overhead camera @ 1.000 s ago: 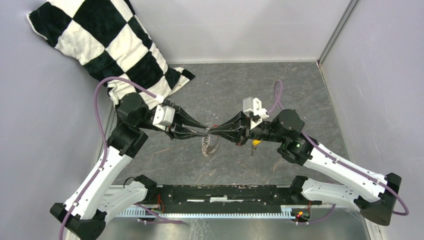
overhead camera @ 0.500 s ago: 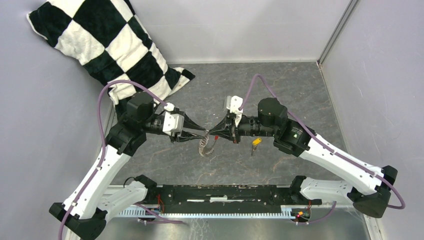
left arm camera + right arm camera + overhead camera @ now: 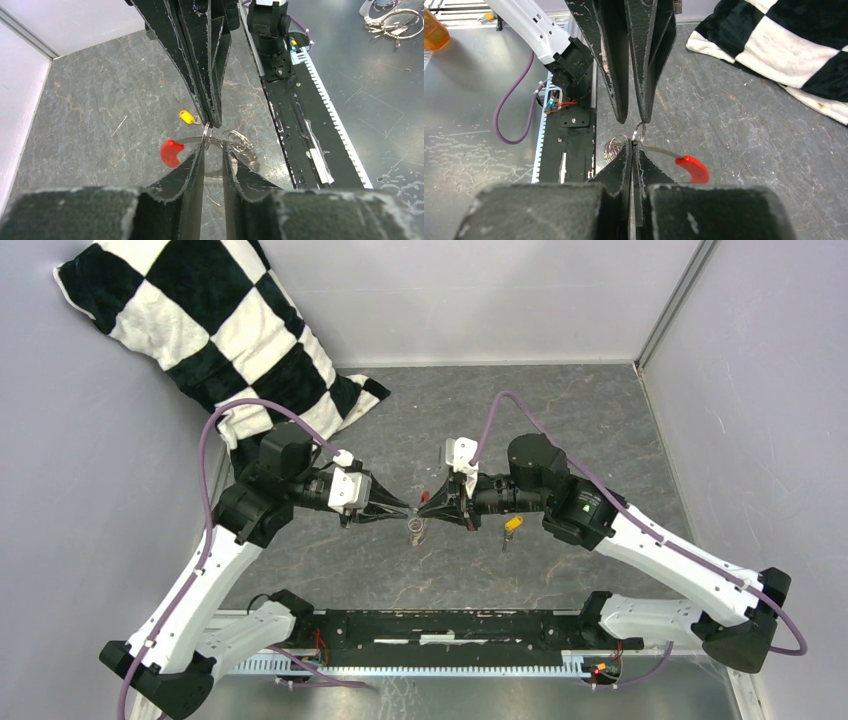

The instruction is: Put the keys on the keyring

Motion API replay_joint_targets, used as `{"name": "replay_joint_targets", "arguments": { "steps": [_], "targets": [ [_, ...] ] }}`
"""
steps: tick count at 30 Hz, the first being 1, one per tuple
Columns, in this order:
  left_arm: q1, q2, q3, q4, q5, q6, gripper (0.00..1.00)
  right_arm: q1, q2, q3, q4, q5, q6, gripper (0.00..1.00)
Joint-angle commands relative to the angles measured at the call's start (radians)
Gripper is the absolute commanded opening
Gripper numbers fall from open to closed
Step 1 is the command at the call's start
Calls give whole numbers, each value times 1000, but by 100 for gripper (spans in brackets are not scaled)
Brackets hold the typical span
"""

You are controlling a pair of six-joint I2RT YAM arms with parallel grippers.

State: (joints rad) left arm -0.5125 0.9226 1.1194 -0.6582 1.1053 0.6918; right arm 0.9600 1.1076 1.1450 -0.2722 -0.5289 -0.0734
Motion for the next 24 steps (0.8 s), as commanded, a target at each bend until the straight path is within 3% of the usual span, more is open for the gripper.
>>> {"name": "replay_joint_targets", "arguments": {
  "steps": [1, 3, 5, 9, 13, 18, 20, 24],
  "targets": [
    [-3, 2, 34, -12, 39, 55, 28, 4, 15, 59, 69, -51, -6, 1],
    [-3, 2, 34, -13, 24, 64, 36, 3, 19, 61, 72, -67, -6, 1],
    [-3, 4, 37, -13, 8, 65, 38, 4, 21, 62, 71, -74, -6, 1],
    [-3, -2, 31, -12, 9, 61, 36, 3, 24, 64, 81, -89, -5, 1],
    [-3, -6, 22, -12, 17, 57, 27, 4, 25, 63, 88, -97, -1, 1],
    [-3, -10, 16, -63, 42, 104, 28, 3, 13, 49, 124, -110, 16, 1],
    [-3, -5, 20, -64, 61, 110, 23, 4, 13, 41, 141, -115, 24, 1],
    [-3, 10, 31, 16, 54, 29, 4, 3, 31, 30, 159, -131, 36, 1]
  ]
}}
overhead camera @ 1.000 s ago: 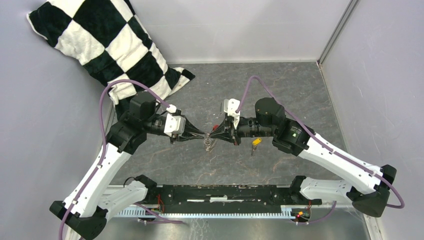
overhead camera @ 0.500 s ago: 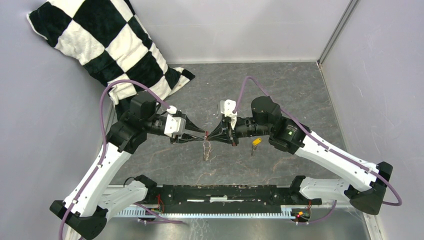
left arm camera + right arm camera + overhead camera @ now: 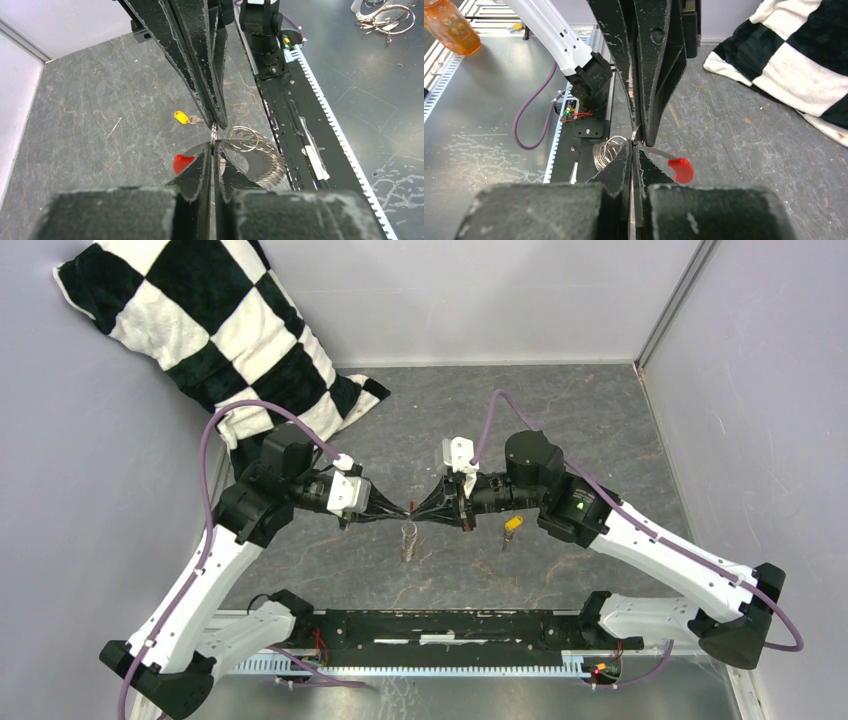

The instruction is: Put the keys on the keyring

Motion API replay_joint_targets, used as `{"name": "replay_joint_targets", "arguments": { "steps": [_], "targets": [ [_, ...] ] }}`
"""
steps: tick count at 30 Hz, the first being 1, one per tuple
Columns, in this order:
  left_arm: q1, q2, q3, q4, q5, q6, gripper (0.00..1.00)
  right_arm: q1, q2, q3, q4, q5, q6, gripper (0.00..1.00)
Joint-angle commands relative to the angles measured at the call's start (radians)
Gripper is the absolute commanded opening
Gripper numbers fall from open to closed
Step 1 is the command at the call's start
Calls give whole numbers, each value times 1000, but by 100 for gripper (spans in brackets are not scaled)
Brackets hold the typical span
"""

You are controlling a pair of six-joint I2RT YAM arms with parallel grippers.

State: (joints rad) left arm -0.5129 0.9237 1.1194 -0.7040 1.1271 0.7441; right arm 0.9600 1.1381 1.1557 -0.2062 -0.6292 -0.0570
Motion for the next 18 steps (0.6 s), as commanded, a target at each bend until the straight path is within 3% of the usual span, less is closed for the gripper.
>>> {"name": "replay_joint_targets", "arguments": {
  "steps": [1, 7, 18],
  "targets": [
    [-3, 9, 31, 73, 27, -39, 3, 3, 5, 20, 95, -30, 21, 1],
    [-3, -9, -1, 83, 7, -35, 2, 3, 8, 35, 82, -13, 23, 1],
    [-3, -59, -58, 83, -11, 13, 2, -3, -10, 55, 7, 91, 40, 36]
  ]
}}
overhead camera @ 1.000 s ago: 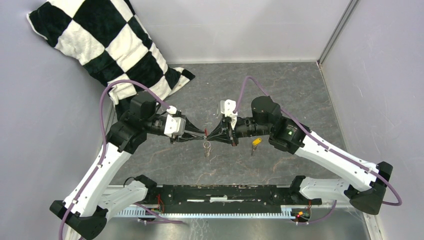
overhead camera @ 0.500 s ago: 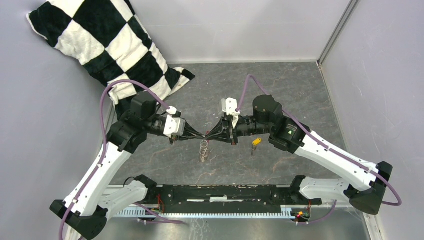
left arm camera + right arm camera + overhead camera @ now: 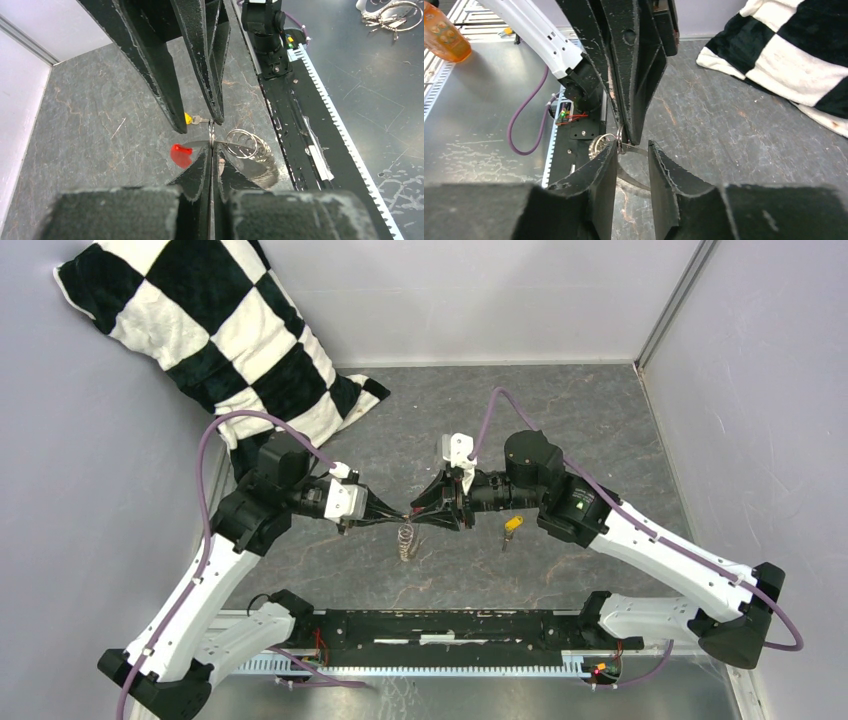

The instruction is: Put the keys on the keyring

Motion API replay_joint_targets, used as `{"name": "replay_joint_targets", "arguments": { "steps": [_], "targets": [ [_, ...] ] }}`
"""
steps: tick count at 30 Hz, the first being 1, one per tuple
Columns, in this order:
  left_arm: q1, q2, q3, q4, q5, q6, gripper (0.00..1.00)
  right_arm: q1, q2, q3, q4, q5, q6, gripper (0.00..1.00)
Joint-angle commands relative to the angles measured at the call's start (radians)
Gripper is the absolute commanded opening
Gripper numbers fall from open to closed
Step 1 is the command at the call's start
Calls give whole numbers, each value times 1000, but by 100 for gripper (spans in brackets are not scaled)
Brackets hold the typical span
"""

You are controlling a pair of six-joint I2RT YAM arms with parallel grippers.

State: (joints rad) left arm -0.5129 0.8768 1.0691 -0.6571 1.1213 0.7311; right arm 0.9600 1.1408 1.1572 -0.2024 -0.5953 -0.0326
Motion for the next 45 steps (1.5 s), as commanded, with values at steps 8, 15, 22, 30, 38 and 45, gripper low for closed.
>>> {"name": "replay_joint_targets", "arguments": {
  "steps": [8, 15, 22, 30, 38, 45],
  "targets": [
    [-3, -20, -20, 36, -23, 33, 2, -16, -48, 46, -21, 88, 31, 45],
    [-3, -31, -46, 35, -47, 54, 2, -40, -102, 38, -51, 131, 71, 63],
    [-3, -33, -70, 32, -64, 77, 2, -105, -120, 49, -127, 241, 121, 79],
    [-3, -27, -87, -7, -75, 121, 2, -293, -149, -24, -162, 425, 252, 86],
    [-3, -32, -97, -26, -77, 143, 2, -523, -122, -241, -190, 599, 368, 90],
    [-3, -45, -95, -50, -59, 147, 2, -562, -32, -359, -175, 772, 383, 90]
  ]
}}
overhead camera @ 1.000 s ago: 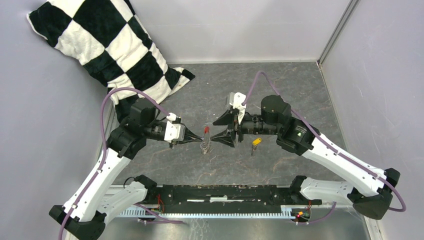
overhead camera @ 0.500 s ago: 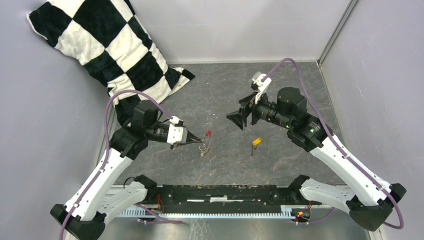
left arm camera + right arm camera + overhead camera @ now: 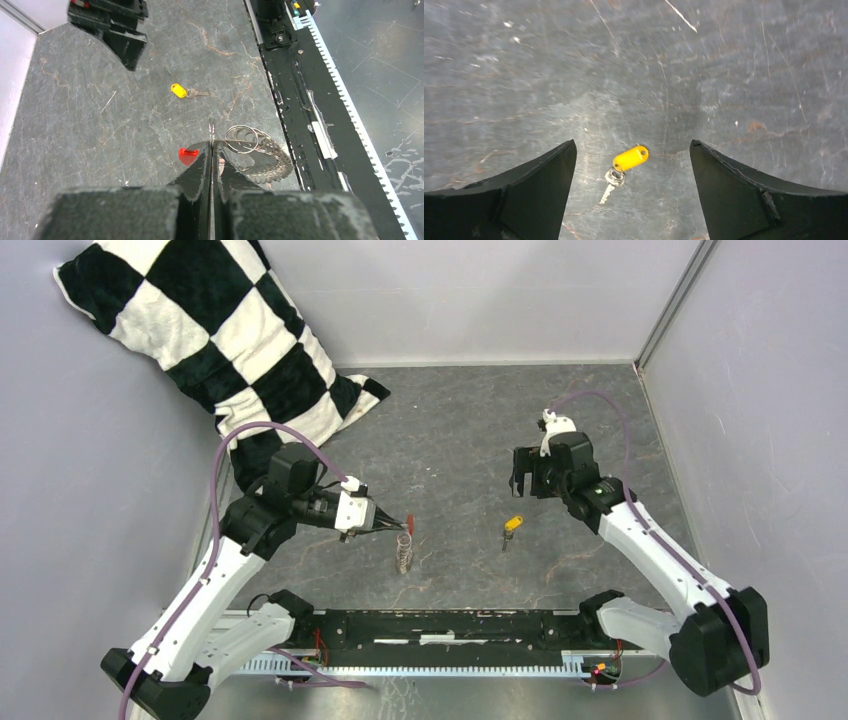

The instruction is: Put the keys on the keyring

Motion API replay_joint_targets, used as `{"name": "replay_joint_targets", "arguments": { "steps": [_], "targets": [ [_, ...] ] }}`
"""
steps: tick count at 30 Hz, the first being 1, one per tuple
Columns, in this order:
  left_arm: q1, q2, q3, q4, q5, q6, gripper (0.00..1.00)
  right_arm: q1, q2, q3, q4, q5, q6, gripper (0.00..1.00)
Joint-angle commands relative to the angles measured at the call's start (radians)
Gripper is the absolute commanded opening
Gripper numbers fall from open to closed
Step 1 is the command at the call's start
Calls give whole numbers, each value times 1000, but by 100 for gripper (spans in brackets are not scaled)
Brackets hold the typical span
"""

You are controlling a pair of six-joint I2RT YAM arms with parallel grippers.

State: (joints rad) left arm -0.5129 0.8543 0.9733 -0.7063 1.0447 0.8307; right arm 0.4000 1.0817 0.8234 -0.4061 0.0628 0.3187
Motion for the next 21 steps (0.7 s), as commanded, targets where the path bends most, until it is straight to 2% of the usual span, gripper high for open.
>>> {"name": "replay_joint_targets", "arguments": {
  "steps": [1, 4, 8, 14, 21],
  "targets": [
    [-3, -26, -4, -1, 18, 48, 2, -1, 41, -42, 39, 112, 34, 90],
    [-3, -28, -8, -1, 19, 48, 2, -3, 69, -92, 81, 75, 45, 89],
    [-3, -30, -11, -1, 17, 49, 2, 14, 66, -202, 152, -15, 112, 82],
    [-3, -21, -9, -2, 23, 57, 2, 123, 65, -263, 144, 8, 138, 81],
    [-3, -30, -8, -2, 18, 40, 2, 161, 55, -303, 164, 23, 91, 63]
  ]
}}
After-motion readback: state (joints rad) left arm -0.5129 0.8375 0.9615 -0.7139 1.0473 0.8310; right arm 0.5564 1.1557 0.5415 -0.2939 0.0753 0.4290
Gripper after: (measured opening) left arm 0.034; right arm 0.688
